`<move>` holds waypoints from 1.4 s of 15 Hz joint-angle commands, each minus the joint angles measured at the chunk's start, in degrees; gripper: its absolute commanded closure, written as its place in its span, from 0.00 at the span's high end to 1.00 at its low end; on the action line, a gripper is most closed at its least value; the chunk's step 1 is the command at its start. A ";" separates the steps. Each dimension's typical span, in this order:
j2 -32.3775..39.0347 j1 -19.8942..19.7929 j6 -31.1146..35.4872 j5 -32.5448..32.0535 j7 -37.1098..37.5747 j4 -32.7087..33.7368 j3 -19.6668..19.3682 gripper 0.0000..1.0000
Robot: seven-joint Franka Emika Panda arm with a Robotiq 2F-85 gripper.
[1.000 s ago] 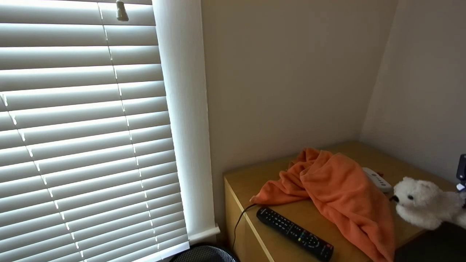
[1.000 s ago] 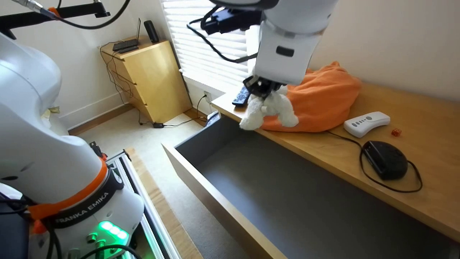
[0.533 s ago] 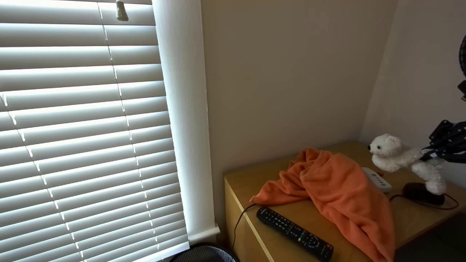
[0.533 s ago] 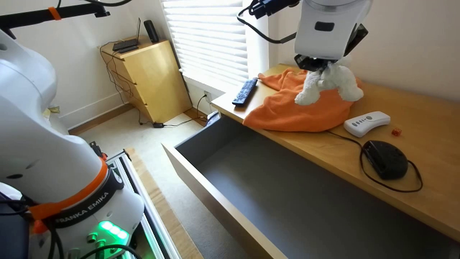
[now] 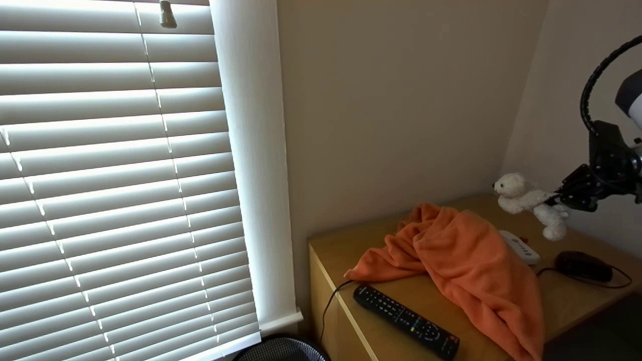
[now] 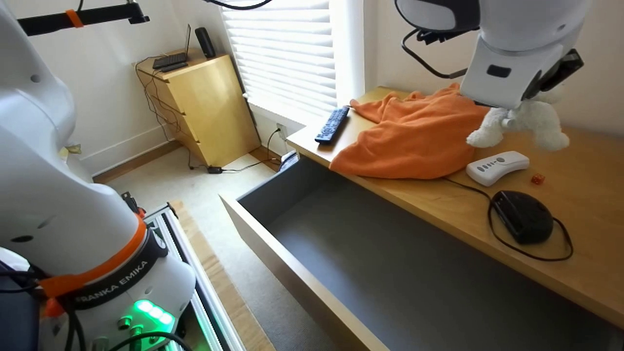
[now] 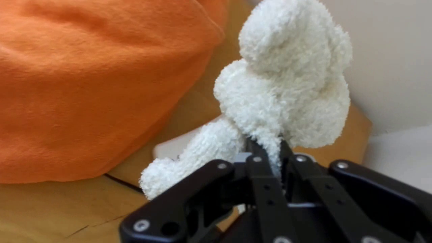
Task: Remove the toy bear from the drawer
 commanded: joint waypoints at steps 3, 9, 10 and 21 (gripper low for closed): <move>10.65 -2.95 0.92 6.10 -0.09 12.43 -2.41 0.03; 18.98 -5.67 0.87 4.74 0.43 18.35 -4.00 0.03; 20.16 -5.79 0.89 4.20 0.50 18.88 -4.06 0.03; 8.18 0.14 -4.47 -7.84 -1.19 6.30 -4.20 0.94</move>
